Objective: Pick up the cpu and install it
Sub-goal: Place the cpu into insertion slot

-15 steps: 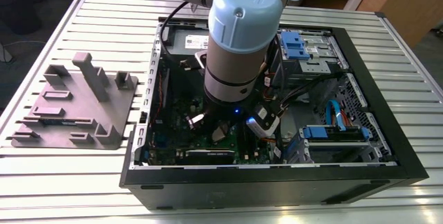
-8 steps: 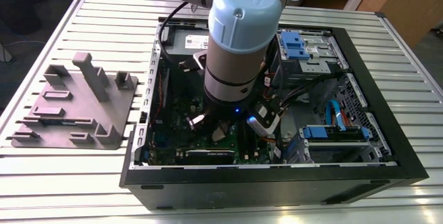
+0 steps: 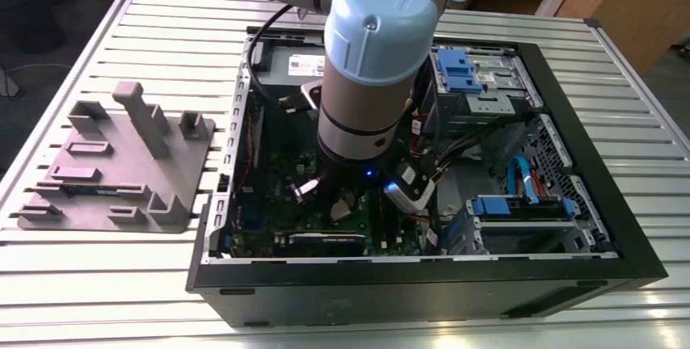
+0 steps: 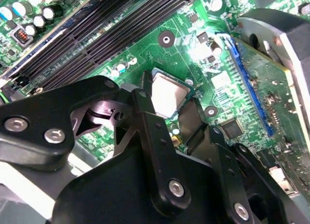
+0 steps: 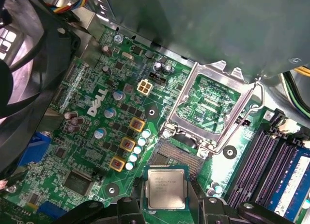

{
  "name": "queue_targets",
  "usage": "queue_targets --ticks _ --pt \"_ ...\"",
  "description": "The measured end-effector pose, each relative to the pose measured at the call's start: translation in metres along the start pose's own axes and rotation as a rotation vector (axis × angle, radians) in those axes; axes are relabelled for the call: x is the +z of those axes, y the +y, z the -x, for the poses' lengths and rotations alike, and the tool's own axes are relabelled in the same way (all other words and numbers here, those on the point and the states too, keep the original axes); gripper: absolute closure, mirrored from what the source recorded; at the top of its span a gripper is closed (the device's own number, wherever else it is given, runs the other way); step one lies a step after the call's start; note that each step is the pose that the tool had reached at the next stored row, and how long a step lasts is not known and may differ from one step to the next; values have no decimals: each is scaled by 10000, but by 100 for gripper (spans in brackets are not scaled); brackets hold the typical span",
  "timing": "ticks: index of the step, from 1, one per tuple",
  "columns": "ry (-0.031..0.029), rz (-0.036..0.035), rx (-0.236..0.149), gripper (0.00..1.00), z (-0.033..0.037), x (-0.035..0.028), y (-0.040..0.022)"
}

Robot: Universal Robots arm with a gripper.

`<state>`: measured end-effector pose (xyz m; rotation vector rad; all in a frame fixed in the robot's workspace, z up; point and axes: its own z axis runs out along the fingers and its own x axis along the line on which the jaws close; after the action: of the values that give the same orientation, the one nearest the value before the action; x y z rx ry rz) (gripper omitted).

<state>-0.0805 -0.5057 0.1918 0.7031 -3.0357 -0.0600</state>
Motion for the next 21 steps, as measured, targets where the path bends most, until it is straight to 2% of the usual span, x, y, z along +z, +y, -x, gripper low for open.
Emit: queue_targets --ticks 12,14,15,21 --pt "-6 2 111 51 4 3 -2" --pt "-5 2 111 50 5 3 -2" --pt "-5 2 111 44 5 3 -2" --pt "-5 2 110 44 4 18 14"
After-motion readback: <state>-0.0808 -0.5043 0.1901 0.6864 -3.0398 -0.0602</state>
